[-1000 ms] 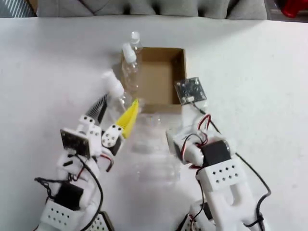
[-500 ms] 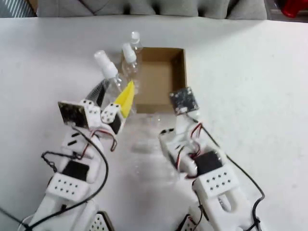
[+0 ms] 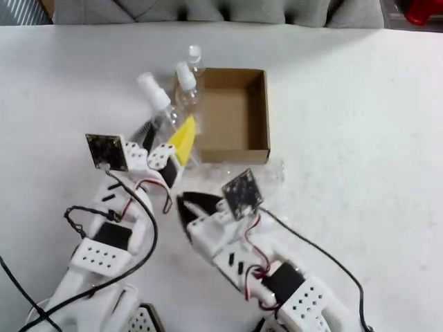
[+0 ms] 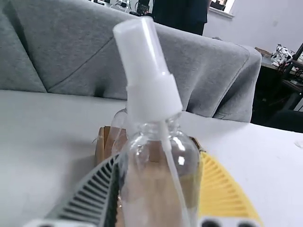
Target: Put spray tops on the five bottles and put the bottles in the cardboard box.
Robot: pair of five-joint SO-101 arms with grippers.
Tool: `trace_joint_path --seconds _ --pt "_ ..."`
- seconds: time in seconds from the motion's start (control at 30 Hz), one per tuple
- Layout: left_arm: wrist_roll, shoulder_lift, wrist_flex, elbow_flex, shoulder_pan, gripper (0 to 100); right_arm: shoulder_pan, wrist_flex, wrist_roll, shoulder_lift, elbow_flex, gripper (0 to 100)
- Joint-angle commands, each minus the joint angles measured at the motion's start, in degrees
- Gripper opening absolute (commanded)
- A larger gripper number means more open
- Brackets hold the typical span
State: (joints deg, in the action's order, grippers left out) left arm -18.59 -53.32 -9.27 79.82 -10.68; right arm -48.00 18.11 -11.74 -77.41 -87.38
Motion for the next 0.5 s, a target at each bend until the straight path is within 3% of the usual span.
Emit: trace_joint_path --seconds 0.0,0.2,0.47 --pt "-0.44 -4.35 5.89 -4.13 -2.77 2 -2.07 -5.67 -0.44 -0.48 0.18 1.5" --pt "4.84 -15.96 16.88 -3.87 -5.93 2 -1.98 -5.58 -0.44 -0.22 -0.09 1.5" --pt "5.45 -28.88 29.54 -3.87 -7.25 2 2.15 -5.93 -0.53 -0.31 -0.88 1.5"
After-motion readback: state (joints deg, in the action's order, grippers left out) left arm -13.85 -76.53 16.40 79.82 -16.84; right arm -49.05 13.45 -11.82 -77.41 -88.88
